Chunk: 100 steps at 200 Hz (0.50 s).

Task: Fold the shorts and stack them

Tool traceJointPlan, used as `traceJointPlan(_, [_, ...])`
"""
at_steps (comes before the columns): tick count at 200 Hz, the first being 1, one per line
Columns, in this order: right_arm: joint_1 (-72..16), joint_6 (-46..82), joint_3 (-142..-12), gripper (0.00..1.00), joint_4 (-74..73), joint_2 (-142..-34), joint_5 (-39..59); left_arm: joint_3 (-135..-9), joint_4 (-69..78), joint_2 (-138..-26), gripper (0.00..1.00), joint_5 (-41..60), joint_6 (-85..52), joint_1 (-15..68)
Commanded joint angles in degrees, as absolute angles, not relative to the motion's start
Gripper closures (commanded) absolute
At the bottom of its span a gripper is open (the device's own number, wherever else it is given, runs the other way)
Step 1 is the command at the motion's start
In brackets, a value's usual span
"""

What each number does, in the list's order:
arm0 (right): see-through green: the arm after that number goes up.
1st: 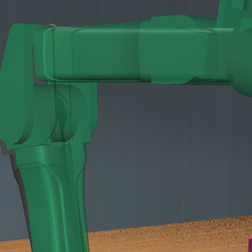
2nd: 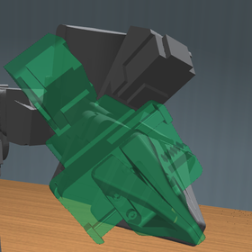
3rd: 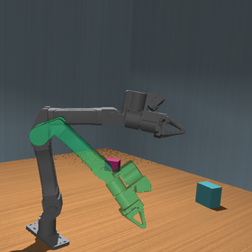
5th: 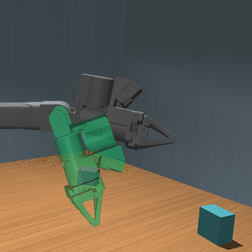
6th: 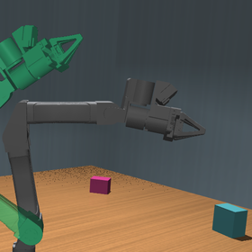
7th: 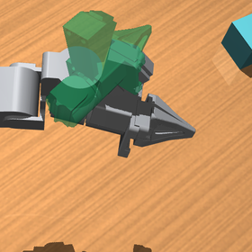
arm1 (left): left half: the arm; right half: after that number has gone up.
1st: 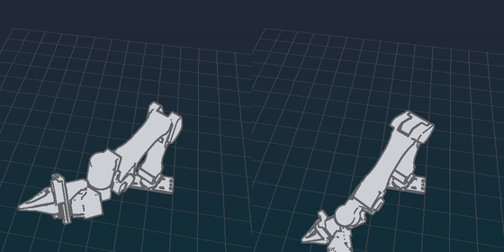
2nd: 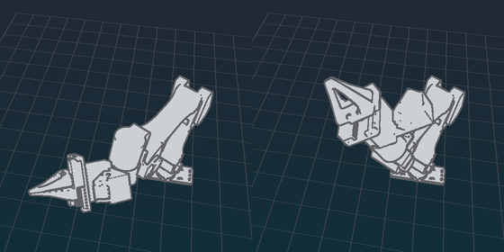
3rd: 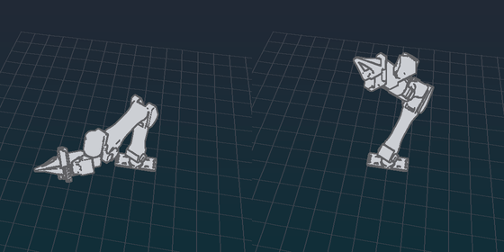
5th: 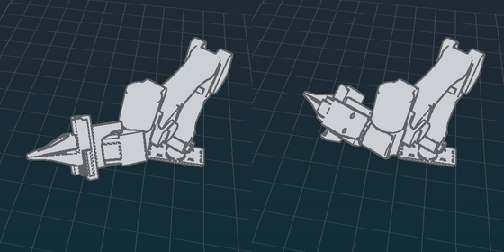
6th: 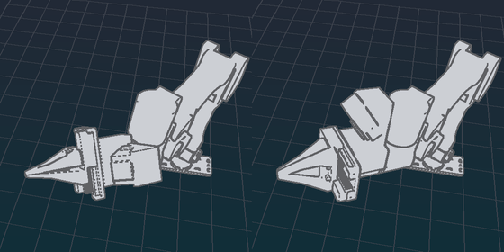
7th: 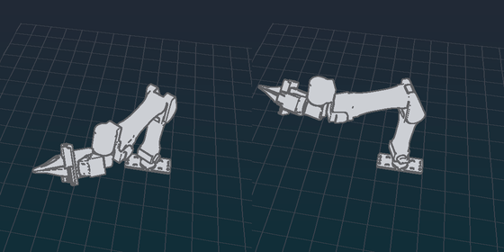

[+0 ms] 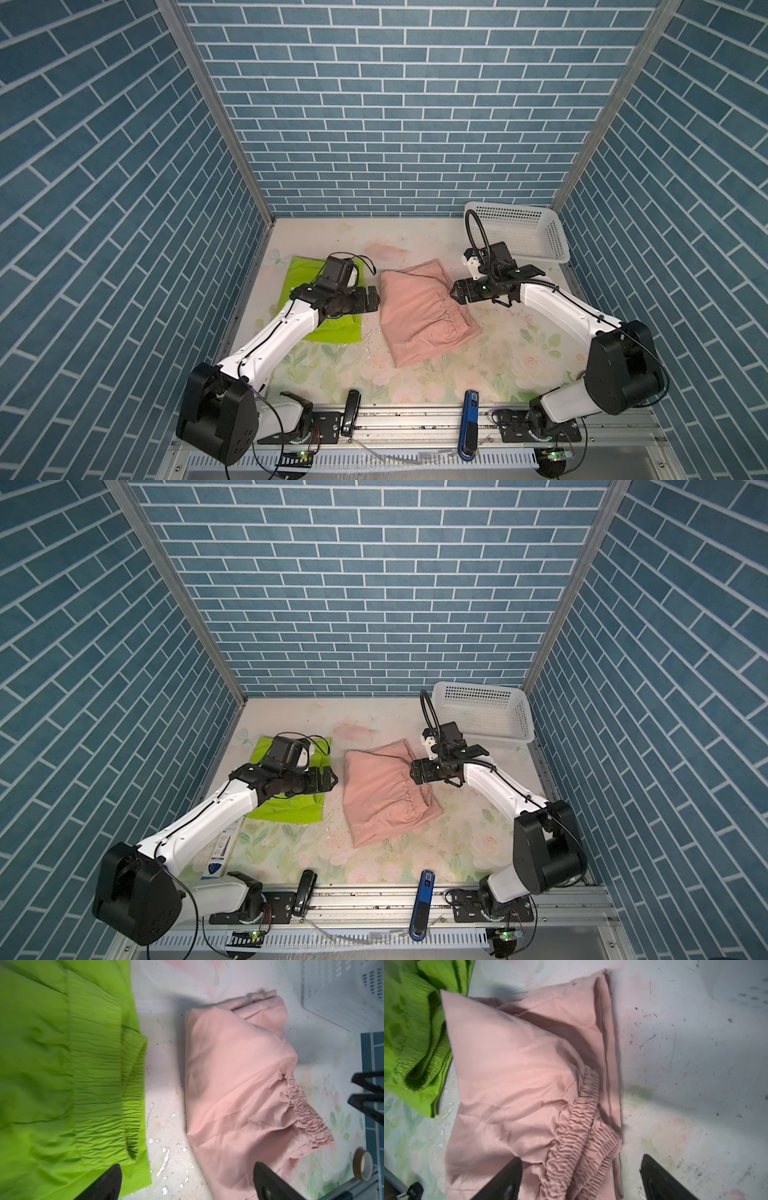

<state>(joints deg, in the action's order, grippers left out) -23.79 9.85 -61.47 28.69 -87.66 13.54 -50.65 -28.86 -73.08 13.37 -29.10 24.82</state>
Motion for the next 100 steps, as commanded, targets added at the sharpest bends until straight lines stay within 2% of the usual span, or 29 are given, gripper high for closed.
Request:
traceJointPlan(1, [-22.1, 9.8, -62.6, 0.1, 28.1, -91.1, 14.8, -47.5, -23.4, -74.4, 0.0, 12.8, -32.1, 28.6])
traceJointPlan(49, [-19.3, 7.6, -62.1, 0.09, 27.5, -94.7, 14.2, -45.4, -16.9, -79.1, 0.0, 12.0, -33.7, 33.9])
traceJointPlan(100, [-18.1, 8.6, -58.0, 0.09, 24.0, -94.8, 21.4, -42.3, -10.8, -83.8, 0.0, 11.8, -36.5, 36.9])
